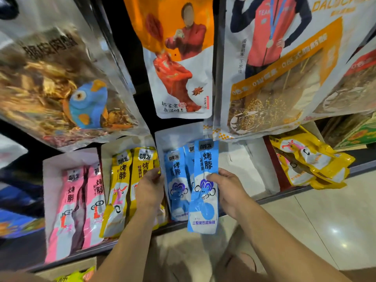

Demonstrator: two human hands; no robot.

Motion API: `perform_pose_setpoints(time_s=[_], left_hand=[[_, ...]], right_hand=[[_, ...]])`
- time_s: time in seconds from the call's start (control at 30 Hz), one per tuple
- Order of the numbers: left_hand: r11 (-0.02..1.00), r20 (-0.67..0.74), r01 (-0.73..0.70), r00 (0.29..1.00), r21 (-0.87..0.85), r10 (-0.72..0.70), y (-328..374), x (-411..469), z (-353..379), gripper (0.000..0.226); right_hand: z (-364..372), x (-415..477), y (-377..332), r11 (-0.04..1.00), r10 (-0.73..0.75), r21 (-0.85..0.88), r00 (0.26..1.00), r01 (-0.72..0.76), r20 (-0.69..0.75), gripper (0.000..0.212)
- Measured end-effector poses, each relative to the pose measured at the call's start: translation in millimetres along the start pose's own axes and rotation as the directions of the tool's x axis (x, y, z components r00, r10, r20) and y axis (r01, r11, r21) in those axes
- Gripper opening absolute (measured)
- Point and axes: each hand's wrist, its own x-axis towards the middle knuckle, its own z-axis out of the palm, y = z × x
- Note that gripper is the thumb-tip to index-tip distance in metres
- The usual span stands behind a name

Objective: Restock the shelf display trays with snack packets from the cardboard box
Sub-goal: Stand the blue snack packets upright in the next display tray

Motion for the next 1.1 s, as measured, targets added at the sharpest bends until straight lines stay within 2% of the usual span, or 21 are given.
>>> perform_pose_setpoints(time_s=[0.13, 0.3, 0.37, 0.47, 0.57, 0.67, 0.77, 0.83, 0.93, 1.1], left_hand=[[0.991, 0.054, 0.088, 0.995, -0.096, -0.083, -10.2, 8.0, -2.0, 0.012], [0.986, 0.099, 0.127, 0.988, -0.107, -0.117, -22.6, 21.8, 1.3, 0.017], [0.988, 0.109, 0.119, 0.988, -0.1, -0.108, -23.8, 23.8, 1.2, 0.018], [0.988, 0.115, 0.121, 0.987, -0.091, -0.11, -25.8, 27.5, 0.0, 0.019], [0.986, 0.128, 0.145, 0.983, -0.086, -0.134, -21.7, 26.8, -1.9, 0.017], [0.988, 0.118, 0.148, 0.983, -0.053, -0.141, -14.6, 22.3, -3.2, 0.015], [0.992, 0.131, 0.124, 0.984, 0.012, -0.125, -5.0, 17.2, -7.0, 0.021], [0.992, 0.174, 0.079, 0.98, 0.096, -0.095, 4.1, 11.9, -12.9, 0.026], [0.967, 0.242, -0.027, 0.97, 0.255, -0.037, 21.5, -1.5, -25.8, 0.033], [0.822, 0.314, -0.199, 0.949, 0.534, 0.026, 49.6, -27.4, -68.1, 0.057]], right_hand=[[32.6, 23.6, 5.6, 0.999, 0.006, -0.05, 0.999, -0.003, 0.051, 0.021], [66.7, 52.4, 17.7, 0.963, -0.054, -0.262, 0.996, 0.07, 0.067, 0.023], [73.5, 61.9, 21.9, 0.915, -0.106, -0.39, 0.994, 0.105, 0.018, 0.028], [75.5, 69.7, 26.3, 0.842, -0.126, -0.531, 0.992, 0.095, -0.022, 0.046], [75.1, 70.9, 31.3, 0.748, -0.156, -0.656, 0.987, 0.099, -0.029, 0.052], [75.9, 70.9, 34.6, 0.699, -0.196, -0.707, 0.98, 0.109, -0.043, 0.047], [75.1, 62.6, 29.5, 0.646, -0.204, -0.752, 0.979, 0.132, -0.003, 0.03], [74.9, 53.1, 25.1, 0.597, -0.201, -0.789, 0.979, 0.142, 0.024, 0.053], [77.4, 28.2, 13.2, 0.414, -0.238, -0.892, 0.967, 0.184, 0.089, 0.06], [86.2, -24.3, -14.9, -0.021, -0.29, -0.968, 0.925, 0.251, 0.246, 0.052]])
